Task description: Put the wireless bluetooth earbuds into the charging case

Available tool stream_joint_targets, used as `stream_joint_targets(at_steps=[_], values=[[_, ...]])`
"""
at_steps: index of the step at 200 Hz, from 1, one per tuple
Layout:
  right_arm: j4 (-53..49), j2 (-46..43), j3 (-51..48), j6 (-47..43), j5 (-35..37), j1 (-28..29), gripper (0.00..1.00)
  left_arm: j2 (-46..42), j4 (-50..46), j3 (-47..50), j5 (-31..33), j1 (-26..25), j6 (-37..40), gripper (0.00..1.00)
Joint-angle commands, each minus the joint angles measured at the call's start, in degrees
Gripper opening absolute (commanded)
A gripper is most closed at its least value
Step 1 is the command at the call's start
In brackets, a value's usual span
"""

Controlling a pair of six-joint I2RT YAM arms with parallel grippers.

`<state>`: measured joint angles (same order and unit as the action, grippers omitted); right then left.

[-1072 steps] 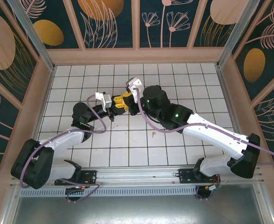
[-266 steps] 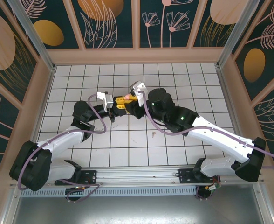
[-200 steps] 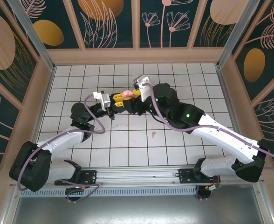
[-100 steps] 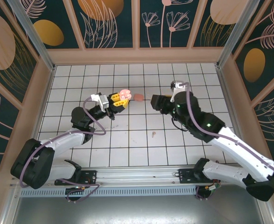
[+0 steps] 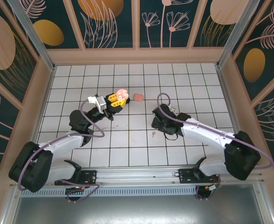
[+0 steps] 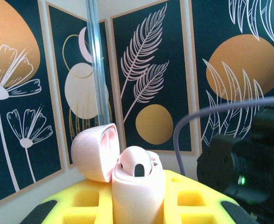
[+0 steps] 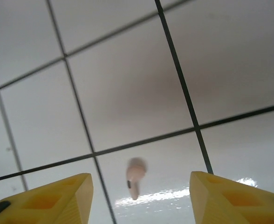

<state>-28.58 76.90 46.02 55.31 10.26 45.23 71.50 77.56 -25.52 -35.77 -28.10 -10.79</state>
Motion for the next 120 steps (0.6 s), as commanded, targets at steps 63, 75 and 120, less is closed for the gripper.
stream_joint_targets(at_steps=[63, 75, 120], values=[[2.9, 8.2, 2.1, 5.6, -1.9, 1.8, 0.51, -0.1, 7.0, 2.5, 2.0, -0.2, -0.8, 0.0], [2.9, 9.8, 2.7, 5.5, -1.8, 2.0, 0.5, -0.1, 7.2, 2.7, 2.0, -0.2, -0.7, 0.0], [2.6, 13.7, 3.8, 5.9, -1.4, 3.3, 0.46, 0.0, 7.9, 3.2, 1.9, -0.3, -0.5, 0.0]])
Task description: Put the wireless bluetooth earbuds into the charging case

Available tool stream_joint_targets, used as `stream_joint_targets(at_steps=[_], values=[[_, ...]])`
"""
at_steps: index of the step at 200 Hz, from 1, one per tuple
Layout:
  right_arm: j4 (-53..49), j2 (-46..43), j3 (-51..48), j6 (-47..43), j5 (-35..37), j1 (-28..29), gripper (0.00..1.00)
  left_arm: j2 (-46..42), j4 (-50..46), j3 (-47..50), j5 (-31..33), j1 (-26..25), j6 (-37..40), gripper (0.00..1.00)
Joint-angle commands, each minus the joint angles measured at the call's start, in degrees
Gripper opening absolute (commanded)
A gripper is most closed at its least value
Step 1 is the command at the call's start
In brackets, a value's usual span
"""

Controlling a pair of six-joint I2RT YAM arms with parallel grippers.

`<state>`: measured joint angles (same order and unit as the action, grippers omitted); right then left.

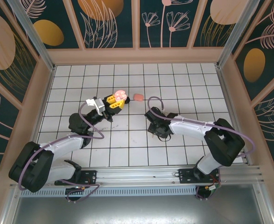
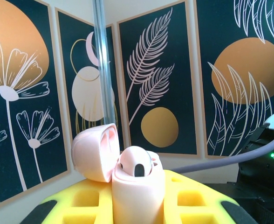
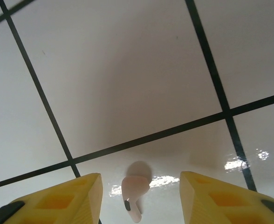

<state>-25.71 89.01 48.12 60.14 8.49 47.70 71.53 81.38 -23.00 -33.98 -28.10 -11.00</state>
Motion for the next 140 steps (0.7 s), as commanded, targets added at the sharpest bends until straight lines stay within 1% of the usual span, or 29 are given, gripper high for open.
stream_joint_targets(at_steps=[1, 65, 116, 140], values=[[-0.3, 1.7, 1.7, 1.1, 0.4, 0.8, 0.46, 0.0, 4.1, 0.7, 0.1, -0.3, -0.2, 0.0], [0.4, 3.7, 2.2, 0.9, 1.0, 0.9, 0.4, 0.3, 5.2, 0.9, 0.0, -0.3, -0.8, 0.0], [1.3, 5.2, 2.7, 0.7, 0.3, 1.2, 0.37, 0.2, 5.3, 1.1, 0.0, -0.3, -0.7, 0.0], [1.4, 5.9, 2.9, 0.6, 0.0, 1.3, 0.34, 0.2, 5.3, 1.1, 0.0, -0.3, -0.5, 0.0]])
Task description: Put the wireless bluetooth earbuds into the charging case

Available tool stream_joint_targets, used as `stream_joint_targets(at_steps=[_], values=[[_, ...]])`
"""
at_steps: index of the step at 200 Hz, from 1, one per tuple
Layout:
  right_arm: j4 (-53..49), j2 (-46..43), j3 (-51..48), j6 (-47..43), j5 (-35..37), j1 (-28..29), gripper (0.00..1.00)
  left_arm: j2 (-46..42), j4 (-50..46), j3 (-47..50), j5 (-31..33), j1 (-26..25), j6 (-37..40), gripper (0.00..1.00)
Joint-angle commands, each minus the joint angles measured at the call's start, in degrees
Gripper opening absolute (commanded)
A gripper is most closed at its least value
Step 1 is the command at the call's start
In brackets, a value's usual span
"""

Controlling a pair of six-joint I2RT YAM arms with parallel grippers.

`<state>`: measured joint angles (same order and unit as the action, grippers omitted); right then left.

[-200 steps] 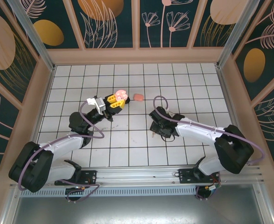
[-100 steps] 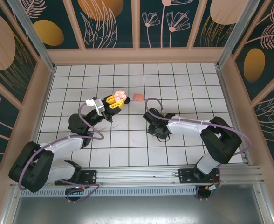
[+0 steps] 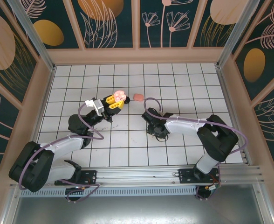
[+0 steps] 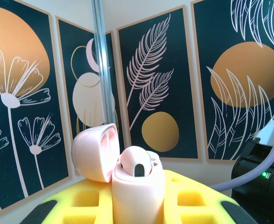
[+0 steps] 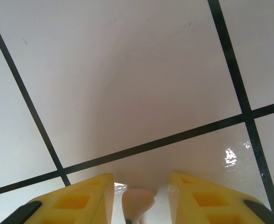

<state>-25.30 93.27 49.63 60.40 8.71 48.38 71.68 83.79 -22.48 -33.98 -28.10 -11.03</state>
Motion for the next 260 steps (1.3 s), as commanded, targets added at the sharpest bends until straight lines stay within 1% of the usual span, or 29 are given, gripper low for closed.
stream_joint_targets(at_steps=[1, 36, 96, 187, 209, 235, 260], values=[[1.0, 1.6, 1.4, 0.3, -0.2, 0.7, 0.34, 0.1, 2.9, 0.5, 0.0, -0.3, -0.5, 0.0], [0.9, 2.0, 1.8, 0.3, -0.4, 1.4, 0.31, 0.3, 3.0, 0.7, 0.0, -0.3, -0.3, 0.0], [-1.1, 3.3, 2.8, 0.4, 0.8, 3.2, 0.31, 0.9, 3.5, 0.7, 0.0, -0.2, -0.4, 0.0], [0.3, 3.5, 1.9, 0.2, 0.3, 3.5, 0.29, 0.9, 3.3, 0.4, 0.1, -0.3, -0.5, 0.0], [0.0, 3.4, 1.9, 0.1, 0.4, 3.8, 0.28, 0.7, 2.9, 0.4, 0.2, -0.3, -0.1, 0.0], [-0.2, 3.2, 1.9, 0.2, 1.0, 4.2, 0.22, 0.7, 2.9, 0.4, 0.3, -0.3, -0.2, 0.0], [0.0, 2.6, 1.8, 0.2, 1.4, 4.3, 0.2, 0.7, 2.9, 0.3, 0.3, -0.3, -0.4, 0.0]])
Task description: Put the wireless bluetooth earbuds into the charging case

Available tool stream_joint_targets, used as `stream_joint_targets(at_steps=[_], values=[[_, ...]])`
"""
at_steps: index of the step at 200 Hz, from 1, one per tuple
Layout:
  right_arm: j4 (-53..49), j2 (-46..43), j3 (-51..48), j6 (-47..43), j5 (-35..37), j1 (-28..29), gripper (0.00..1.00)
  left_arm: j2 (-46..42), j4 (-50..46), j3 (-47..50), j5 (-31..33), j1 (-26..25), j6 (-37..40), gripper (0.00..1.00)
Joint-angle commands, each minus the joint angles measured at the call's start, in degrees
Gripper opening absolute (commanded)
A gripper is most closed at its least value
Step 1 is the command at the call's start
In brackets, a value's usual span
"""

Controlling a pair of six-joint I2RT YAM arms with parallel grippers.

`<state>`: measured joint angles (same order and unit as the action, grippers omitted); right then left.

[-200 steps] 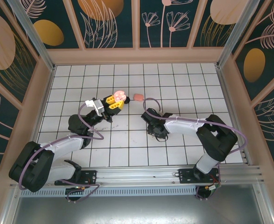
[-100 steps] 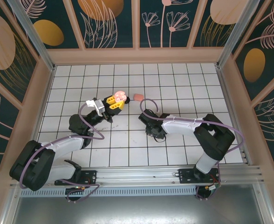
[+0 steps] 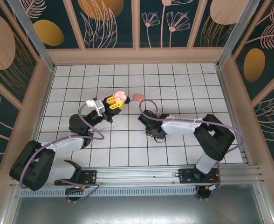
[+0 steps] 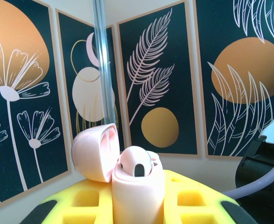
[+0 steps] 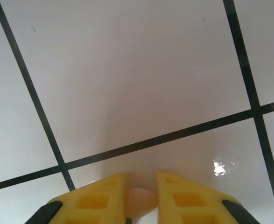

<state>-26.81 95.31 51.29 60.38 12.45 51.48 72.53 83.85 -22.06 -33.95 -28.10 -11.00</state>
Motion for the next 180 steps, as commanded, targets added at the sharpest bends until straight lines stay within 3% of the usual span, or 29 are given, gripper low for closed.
stream_joint_targets(at_steps=[1, 105, 180], values=[[1.5, 0.5, 0.2, 0.2, -2.3, 1.2, 0.2, -0.2, 2.8, -0.1, 0.2, -0.3, -0.4, 0.0], [1.0, -11.5, 1.7, -2.5, 3.7, 0.5, 0.16, -2.7, -1.6, -0.5, 0.3, -0.3, 1.5, 0.0], [-4.6, -18.1, 19.8, -15.6, 8.9, -1.0, 0.16, -3.0, -5.9, -1.5, -1.6, -0.3, 4.6, 0.0]])
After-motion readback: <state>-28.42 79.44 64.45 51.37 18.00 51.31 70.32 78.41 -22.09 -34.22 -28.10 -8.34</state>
